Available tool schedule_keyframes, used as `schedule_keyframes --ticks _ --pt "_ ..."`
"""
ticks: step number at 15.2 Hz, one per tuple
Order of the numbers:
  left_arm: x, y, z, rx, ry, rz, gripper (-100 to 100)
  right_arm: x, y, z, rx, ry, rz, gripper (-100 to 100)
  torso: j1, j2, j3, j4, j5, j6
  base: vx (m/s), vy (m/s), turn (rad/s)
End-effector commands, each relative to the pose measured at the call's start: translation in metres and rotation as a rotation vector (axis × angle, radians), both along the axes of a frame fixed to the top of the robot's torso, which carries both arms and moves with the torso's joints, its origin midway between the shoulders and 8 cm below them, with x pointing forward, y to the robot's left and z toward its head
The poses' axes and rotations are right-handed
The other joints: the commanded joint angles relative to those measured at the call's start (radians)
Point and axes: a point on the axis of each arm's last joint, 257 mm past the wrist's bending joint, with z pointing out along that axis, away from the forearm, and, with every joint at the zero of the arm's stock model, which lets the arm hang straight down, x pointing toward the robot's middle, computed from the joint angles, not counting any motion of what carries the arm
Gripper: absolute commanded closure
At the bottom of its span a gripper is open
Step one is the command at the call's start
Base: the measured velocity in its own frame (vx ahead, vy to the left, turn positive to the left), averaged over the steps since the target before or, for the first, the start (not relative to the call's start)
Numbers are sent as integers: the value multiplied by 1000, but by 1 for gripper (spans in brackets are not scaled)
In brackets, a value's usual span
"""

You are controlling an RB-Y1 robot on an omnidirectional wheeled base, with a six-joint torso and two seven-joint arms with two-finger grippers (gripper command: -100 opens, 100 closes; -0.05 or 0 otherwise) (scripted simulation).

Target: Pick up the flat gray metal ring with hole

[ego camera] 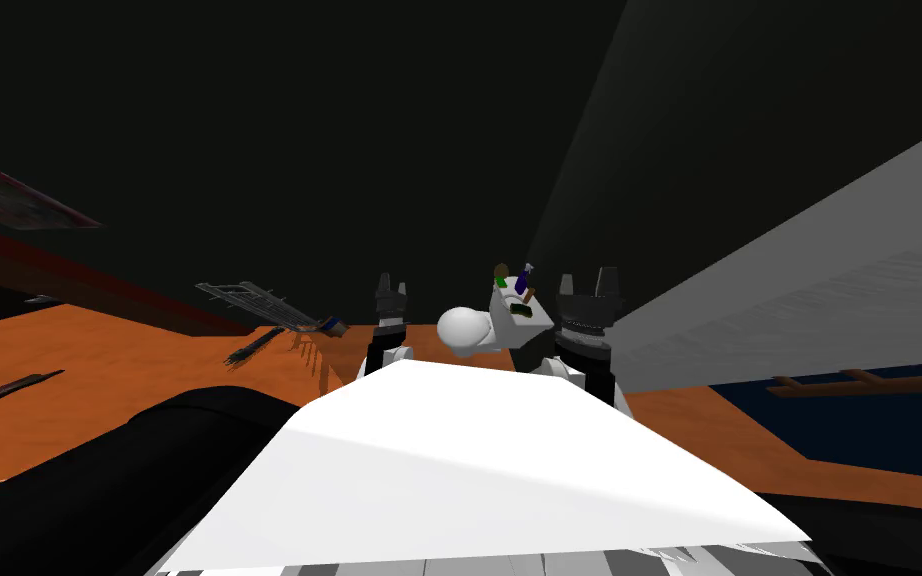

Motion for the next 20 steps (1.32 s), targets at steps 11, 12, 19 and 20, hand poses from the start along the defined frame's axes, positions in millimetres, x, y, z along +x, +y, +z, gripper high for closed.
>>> schedule_keyframes --ticks 11,12,19,20 --pt "0 0 0 0 0 0 0 25 18 -88 -196 238 74 -100 2 4 2 1 0 0 -48 28 47" --pt "0 0 0 0 0 0 0 25 19 -88 -203 239 77 -100 2 4 2 1 0 0 -43 28 66" --pt "0 0 0 0 0 0 0 23 19 -182 -363 463 123 -100 2 3 1 1 1 0 -34 41 108" --pt "0 0 0 0 0 0 0 23 19 -183 -384 467 131 -100 3 2 1 0 1 0 -14 47 112"
